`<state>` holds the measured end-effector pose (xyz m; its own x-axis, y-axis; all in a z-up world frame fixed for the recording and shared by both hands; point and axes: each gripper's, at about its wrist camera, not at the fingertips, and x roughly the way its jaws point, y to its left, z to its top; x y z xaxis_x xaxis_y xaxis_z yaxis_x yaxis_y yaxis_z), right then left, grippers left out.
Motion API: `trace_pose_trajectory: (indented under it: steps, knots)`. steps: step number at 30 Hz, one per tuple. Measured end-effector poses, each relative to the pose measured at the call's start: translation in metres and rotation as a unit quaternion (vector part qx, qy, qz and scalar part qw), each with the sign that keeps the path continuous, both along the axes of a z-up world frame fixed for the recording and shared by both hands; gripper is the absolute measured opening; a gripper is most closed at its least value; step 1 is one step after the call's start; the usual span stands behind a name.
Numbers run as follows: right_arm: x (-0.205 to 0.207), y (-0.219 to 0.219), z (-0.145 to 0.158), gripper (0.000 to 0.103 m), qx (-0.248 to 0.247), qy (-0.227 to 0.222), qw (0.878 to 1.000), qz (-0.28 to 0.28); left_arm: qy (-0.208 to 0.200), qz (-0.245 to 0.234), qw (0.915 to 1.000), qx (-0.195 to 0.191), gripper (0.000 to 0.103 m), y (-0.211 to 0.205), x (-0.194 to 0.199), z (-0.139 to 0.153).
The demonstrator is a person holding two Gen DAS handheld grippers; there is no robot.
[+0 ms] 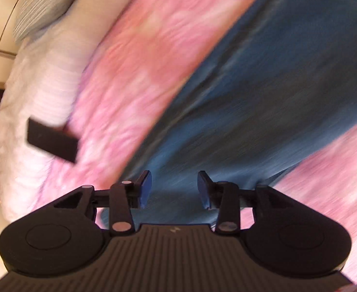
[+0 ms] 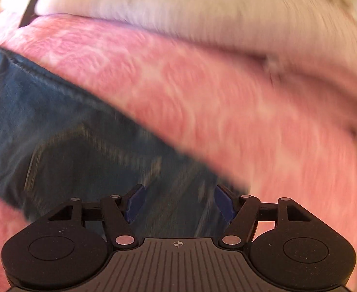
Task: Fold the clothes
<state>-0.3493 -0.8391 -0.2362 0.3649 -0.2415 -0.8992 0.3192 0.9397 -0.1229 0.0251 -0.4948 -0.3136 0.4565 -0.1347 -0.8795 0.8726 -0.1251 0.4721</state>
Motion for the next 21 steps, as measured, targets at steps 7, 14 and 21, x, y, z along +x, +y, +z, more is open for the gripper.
trace_pose_trajectory:
  steps: [7, 14, 21]
  knots:
    - [-0.017, -0.028, -0.059, 0.067, 0.103, -0.040, 0.991, -0.070, 0.051, 0.033, 0.9980, -0.017, 0.037, -0.026, -0.083, -0.014]
    - [-0.025, -0.045, -0.039, 0.067, 0.130, -0.092, 0.984, -0.084, 0.070, 0.011, 0.9962, -0.051, 0.039, -0.074, -0.142, 0.014]
    - [-0.060, -0.073, -0.031, 0.085, 0.130, -0.171, 0.960, -0.179, 0.119, -0.080, 0.9808, -0.132, 0.048, -0.185, -0.204, 0.022]
